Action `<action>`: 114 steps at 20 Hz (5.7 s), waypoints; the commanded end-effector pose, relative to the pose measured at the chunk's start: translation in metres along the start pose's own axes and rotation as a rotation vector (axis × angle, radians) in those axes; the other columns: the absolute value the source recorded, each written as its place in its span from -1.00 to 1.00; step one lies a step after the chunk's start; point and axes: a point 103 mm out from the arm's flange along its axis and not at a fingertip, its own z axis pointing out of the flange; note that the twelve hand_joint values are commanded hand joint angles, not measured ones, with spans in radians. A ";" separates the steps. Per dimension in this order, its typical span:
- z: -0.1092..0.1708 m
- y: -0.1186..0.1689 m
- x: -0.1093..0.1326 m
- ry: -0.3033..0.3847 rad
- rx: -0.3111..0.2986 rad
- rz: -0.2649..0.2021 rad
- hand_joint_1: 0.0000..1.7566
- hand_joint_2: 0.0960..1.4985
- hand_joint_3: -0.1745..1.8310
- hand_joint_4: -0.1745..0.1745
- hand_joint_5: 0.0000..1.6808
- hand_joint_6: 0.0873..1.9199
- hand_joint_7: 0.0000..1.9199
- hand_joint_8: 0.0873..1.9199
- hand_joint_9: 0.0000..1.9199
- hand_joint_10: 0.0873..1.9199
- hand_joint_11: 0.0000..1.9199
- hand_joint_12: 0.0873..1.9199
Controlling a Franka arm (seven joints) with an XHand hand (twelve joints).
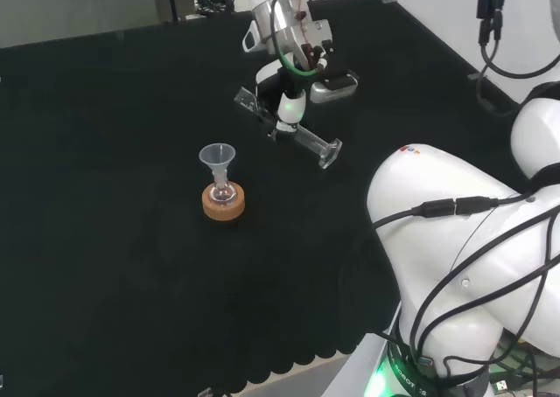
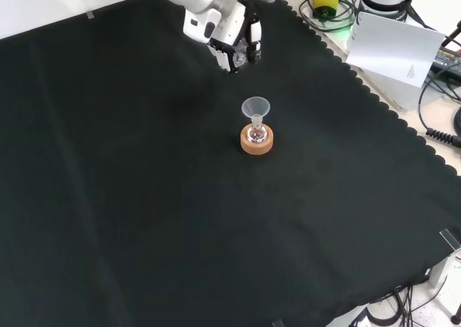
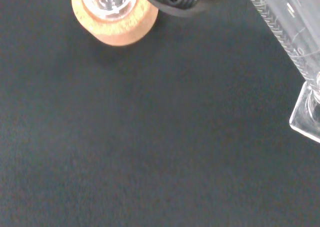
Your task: Put the graduated cylinder back on the table.
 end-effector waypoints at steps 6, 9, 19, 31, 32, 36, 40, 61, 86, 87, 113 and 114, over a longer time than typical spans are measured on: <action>-0.005 0.018 -0.006 0.074 -0.147 -0.108 0.57 0.42 -0.82 -1.00 0.14 0.00 -0.11 0.12 0.21 -0.18 0.19 -0.20; -0.006 0.030 -0.009 0.099 -0.181 -0.131 0.57 0.42 -0.83 -1.00 0.14 0.01 -0.11 0.12 0.21 -0.18 0.19 -0.19; -0.017 0.069 -0.019 0.162 -0.287 -0.182 0.57 0.42 -0.83 -1.00 0.14 0.01 -0.12 0.13 0.20 -0.18 0.19 -0.19; -0.027 0.097 -0.027 0.226 -0.421 -0.233 0.57 0.42 -0.83 -1.00 0.14 0.01 -0.12 0.13 0.20 -0.18 0.18 -0.19; -0.027 0.098 -0.027 0.232 -0.435 -0.237 0.57 0.42 -0.83 -1.00 0.14 0.01 -0.12 0.13 0.20 -0.18 0.18 -0.19; -0.030 0.107 -0.024 0.242 -0.462 -0.255 0.57 0.42 -0.83 -1.00 0.14 0.01 -0.12 0.13 0.20 -0.18 0.18 -0.19; -0.033 0.116 -0.022 0.260 -0.504 -0.268 0.57 0.42 -0.83 -1.00 0.13 0.01 -0.12 0.14 0.20 -0.18 0.18 -0.18; -0.029 0.162 -0.023 0.372 -0.666 -0.315 0.57 0.43 -0.83 -1.00 0.13 0.02 -0.13 0.15 0.20 -0.17 0.17 -0.18; -0.009 0.195 -0.038 0.462 -0.688 -0.340 0.57 0.46 -0.82 -1.00 0.08 0.09 -0.18 0.23 0.15 -0.11 0.10 -0.13; -0.008 0.196 -0.038 0.464 -0.687 -0.340 0.56 0.46 -0.83 -1.00 0.08 0.10 -0.18 0.24 0.14 -0.11 0.09 -0.12; -0.010 0.185 -0.051 0.501 -0.638 -0.303 0.22 0.35 -1.00 -0.49 -0.44 -0.45 -0.42 -0.38 -0.12 -0.71 -0.46 0.28; -0.011 0.184 -0.052 0.507 -0.642 -0.300 0.19 0.33 -1.00 -0.52 -0.49 -0.52 -0.47 -0.36 -0.18 -0.66 -0.50 0.30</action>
